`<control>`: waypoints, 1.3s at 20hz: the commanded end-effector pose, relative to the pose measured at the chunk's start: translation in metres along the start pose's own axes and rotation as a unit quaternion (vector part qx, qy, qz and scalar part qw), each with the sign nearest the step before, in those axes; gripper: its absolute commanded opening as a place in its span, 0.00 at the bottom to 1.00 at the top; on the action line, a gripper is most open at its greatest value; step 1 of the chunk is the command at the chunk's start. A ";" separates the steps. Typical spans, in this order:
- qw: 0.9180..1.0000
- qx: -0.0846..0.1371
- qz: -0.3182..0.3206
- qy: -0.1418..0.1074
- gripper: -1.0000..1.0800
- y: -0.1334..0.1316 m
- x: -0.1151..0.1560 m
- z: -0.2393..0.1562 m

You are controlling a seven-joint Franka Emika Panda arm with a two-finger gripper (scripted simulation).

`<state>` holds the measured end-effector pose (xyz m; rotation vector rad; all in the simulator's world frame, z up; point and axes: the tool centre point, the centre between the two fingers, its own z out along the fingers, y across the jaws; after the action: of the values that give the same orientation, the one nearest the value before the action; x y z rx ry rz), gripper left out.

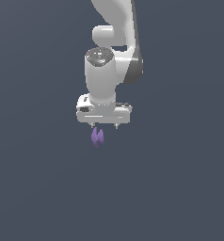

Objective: Pick up the object and move it to a goal position.

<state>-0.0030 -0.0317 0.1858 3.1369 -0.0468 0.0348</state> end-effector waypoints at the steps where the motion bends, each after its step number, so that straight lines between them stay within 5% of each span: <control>1: 1.000 0.000 -0.010 -0.001 0.96 0.005 -0.002 0.007; 26: 0.994 0.003 -0.111 -0.011 0.96 0.048 -0.028 0.074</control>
<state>-0.0305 -0.0792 0.1121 3.1269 0.3022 -0.0005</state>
